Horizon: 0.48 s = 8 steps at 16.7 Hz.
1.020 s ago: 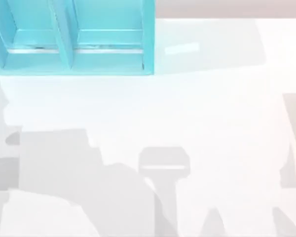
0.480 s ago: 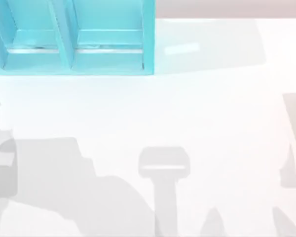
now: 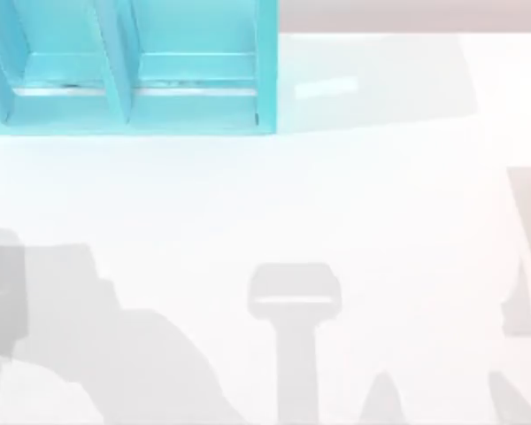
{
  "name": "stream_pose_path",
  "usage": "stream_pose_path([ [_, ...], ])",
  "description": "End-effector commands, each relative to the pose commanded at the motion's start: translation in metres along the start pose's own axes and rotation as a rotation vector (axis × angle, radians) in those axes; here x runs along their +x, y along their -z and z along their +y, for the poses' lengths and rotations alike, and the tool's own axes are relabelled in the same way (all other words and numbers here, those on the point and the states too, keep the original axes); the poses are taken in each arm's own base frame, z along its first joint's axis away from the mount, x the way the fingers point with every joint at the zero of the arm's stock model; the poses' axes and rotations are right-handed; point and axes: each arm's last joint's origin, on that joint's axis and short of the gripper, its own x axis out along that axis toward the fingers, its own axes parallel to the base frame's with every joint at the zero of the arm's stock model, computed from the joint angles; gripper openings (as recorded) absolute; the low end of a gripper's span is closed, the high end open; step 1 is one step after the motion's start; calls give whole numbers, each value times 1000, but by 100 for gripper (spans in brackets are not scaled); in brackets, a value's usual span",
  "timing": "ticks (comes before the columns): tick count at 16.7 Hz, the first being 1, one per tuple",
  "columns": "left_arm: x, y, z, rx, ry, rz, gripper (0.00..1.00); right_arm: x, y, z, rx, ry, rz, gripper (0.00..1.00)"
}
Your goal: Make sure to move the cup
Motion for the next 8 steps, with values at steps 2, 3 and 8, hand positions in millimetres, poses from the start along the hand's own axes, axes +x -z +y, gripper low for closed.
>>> stream_pose_path([
  [2,14,2,1,1,2,3,0,0,0,0,0,0,0,100],
  [3,17,2,2,1,3,5,0,0,0,0,0,0,0,100],
  [8,17,2,2,1,4,5,15,0,0,0,0,0,0,100],
])
